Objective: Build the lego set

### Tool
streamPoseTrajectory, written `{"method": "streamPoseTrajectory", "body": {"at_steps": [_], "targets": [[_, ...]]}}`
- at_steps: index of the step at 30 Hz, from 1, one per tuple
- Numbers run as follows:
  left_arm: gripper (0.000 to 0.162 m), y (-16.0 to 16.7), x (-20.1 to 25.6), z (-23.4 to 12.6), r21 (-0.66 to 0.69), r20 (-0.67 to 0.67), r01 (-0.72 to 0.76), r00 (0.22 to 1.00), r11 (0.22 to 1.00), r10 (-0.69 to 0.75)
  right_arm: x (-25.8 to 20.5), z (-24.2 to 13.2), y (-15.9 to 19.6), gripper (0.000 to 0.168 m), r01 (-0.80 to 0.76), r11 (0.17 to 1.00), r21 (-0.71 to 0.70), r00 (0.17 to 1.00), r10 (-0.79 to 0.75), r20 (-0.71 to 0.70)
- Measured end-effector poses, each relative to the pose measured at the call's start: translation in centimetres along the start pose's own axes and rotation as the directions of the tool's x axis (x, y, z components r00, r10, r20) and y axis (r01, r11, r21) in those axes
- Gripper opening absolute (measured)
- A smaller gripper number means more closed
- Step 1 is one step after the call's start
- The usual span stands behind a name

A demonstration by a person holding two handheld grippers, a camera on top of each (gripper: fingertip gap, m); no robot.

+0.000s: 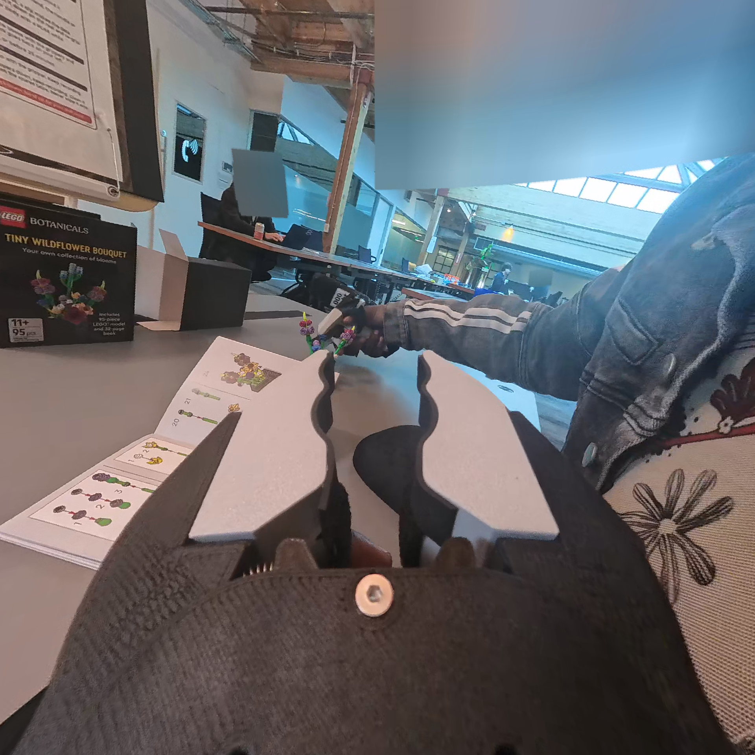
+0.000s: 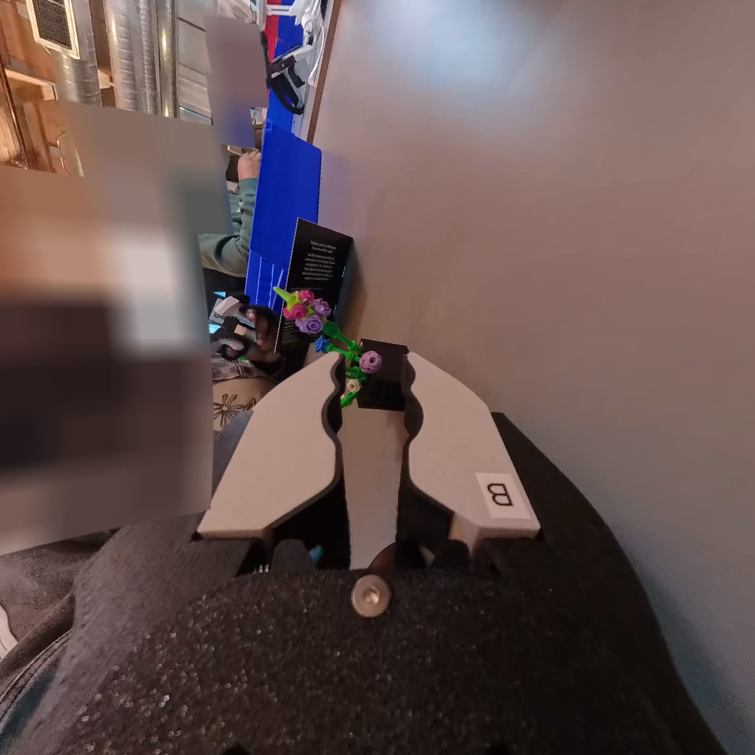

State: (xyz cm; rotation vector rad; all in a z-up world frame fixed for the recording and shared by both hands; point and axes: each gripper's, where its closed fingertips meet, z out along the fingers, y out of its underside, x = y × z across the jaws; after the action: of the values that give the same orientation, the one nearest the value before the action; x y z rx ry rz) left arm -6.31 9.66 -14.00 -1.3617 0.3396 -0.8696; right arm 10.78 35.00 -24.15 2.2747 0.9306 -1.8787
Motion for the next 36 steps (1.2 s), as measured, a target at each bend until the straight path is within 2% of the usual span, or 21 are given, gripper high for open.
{"method": "streamPoseTrajectory", "body": {"at_steps": [1, 5, 10, 13, 16, 23, 29, 36], "targets": [[0.037, 0.0, 0.0, 0.0, 0.002, 0.001, -0.001, 1.0, 1.0, 0.001, -0.1, 0.1, 0.2, 0.024, 0.008, 1.0, -0.013, 1.0, -0.008, 0.001], [0.038, -0.1, -0.1, 0.0, 0.005, 0.002, 0.008, 1.0, 1.0, -0.008, -0.5, 0.3, 0.2, 0.013, 0.061, 0.998, -0.017, 0.998, -0.061, -0.016], [0.038, -0.1, -0.1, 0.0, 0.01, 0.002, 0.005, 1.0, 1.0, -0.005, -1.2, 0.2, -0.3, 0.01, 0.128, 0.992, -0.019, 0.99, -0.129, -0.058], [0.038, -0.2, -0.1, -0.1, 0.013, 0.003, 0.003, 1.0, 1.0, -0.003, -1.9, 0.0, -0.9, 0.009, 0.2, 0.98, -0.023, 0.971, -0.201, -0.133], [0.038, -0.2, 0.0, -0.1, 0.015, 0.002, 0.004, 1.0, 1.0, -0.004, -3.3, -0.1, -1.2, 0.009, 0.324, 0.944, -0.064, 0.911, -0.329, -0.248], [0.038, -0.3, -0.1, -0.1, 0.022, -0.002, 0.02, 1.0, 1.0, -0.02, -5.9, 0.3, -0.8, 0.009, 0.518, 0.832, -0.201, 0.688, -0.544, -0.48], [0.038, -0.4, 0.0, -0.2, 0.029, -0.006, 0.015, 1.0, 0.999, -0.015, -5.4, 0.8, -0.4, 0.009, 0.544, 0.753, -0.371, 0.474, -0.64, -0.604], [0.038, -0.5, 0.1, -0.2, 0.038, -0.007, 0.009, 1.0, 0.999, -0.009, -4.9, 1.5, -0.3, 0.008, 0.535, 0.761, -0.367, 0.477, -0.631, -0.612]]}}
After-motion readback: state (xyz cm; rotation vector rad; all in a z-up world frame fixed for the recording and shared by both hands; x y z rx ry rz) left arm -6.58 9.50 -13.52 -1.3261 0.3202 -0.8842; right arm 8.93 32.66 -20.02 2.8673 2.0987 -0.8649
